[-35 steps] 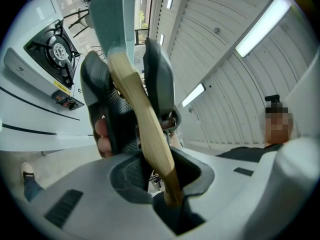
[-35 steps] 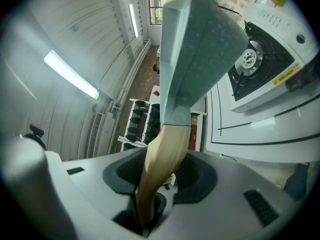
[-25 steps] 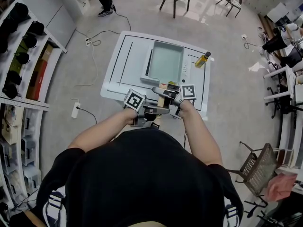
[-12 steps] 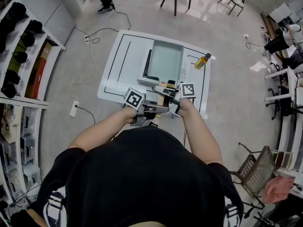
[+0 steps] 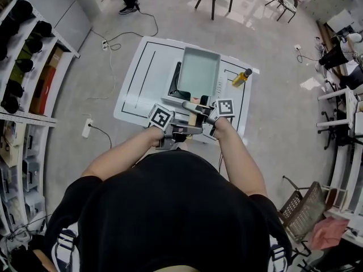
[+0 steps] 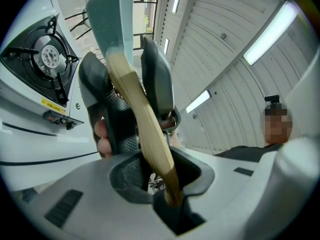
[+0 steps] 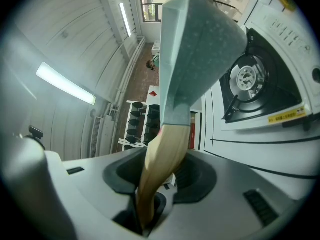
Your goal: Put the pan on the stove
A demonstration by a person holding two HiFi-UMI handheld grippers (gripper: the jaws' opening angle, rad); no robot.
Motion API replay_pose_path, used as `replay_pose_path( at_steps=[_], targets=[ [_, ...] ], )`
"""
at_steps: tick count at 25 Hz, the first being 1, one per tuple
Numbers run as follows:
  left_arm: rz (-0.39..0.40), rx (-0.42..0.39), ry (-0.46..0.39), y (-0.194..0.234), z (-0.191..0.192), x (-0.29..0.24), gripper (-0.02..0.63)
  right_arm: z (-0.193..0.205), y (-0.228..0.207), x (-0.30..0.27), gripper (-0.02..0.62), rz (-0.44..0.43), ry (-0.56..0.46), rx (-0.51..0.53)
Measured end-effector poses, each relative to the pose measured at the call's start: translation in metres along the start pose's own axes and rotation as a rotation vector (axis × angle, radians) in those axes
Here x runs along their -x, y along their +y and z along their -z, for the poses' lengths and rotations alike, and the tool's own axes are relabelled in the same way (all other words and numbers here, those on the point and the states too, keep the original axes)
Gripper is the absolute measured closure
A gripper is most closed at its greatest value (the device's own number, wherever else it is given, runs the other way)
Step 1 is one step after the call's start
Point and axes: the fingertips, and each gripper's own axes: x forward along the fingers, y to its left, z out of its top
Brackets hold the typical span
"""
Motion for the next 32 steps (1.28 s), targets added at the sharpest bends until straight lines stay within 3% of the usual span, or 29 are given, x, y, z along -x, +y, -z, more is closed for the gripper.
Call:
replay_pose_path(
  at_steps=[7, 13, 17, 26, 32],
  targets=[
    [-0.008, -0.011, -0.026, 0.002, -0.020, -0.014, 0.504, -0.018, 0.003, 0.011, 0.443, -0.012, 0.024, -0.003],
    [-0.039, -0.116, -0.030, 0.000, -0.036, -0.015, 0.504, -0.025, 0.000, 0.007, 0.443, -0.017, 0.057, -0.003],
    [-0.033, -0.040, -0.059, 0.007, -0.037, -0.020, 0.503, -0.029, -0.001, 0.011, 0.443, -0.023, 0.078, -0.003],
    [-0.067, -0.108, -0.050, 0.009, -0.045, -0.021, 0.503, -0.034, -0.005, 0.011, 0.445, -0.033, 0.090, -0.013],
    [-0.062, -0.038, -0.047, 0.017, -0.039, -0.021, 0.503, -0.033, -0.006, 0.013, 0.445, -0.046, 0.073, -0.028]
  ],
)
